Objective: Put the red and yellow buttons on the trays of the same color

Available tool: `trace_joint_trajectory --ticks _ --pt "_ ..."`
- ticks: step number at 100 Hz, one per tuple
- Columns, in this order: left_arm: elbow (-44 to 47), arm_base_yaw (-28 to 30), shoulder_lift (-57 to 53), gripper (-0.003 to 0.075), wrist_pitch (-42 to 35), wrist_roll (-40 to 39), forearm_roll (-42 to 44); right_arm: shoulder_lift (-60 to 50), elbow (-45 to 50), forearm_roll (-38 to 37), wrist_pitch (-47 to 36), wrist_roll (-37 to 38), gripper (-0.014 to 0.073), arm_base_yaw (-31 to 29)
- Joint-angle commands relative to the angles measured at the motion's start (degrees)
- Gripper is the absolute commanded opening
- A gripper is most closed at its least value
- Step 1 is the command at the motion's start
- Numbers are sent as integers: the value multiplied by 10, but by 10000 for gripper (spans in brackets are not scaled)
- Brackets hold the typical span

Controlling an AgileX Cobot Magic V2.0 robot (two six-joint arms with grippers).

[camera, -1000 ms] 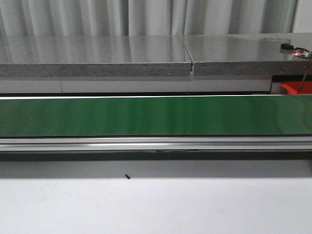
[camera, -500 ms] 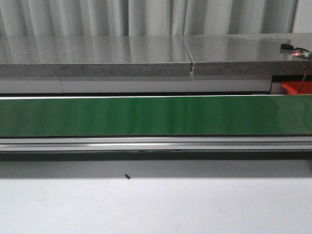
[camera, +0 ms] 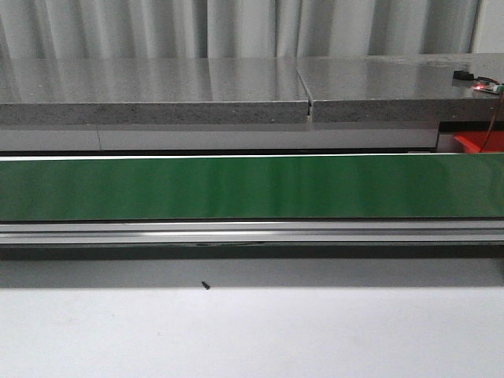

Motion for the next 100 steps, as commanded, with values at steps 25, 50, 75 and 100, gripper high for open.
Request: trace_joint_trajectory --ticks 25,50,75,100 --pt "-15 -4 6 -19 -40 -6 -3 -137 -10 4 -23 -2 465 23" --pt "-15 -4 6 -19 -40 -6 -3 -216 -10 -21 -16 -3 166 95" --pt "-15 -4 6 -19 -40 -6 -3 -246 -10 -46 -10 -10 -67 188" --pt "-15 -4 6 -19 -40 -6 -3 -275 -9 -67 -20 -17 -67 254"
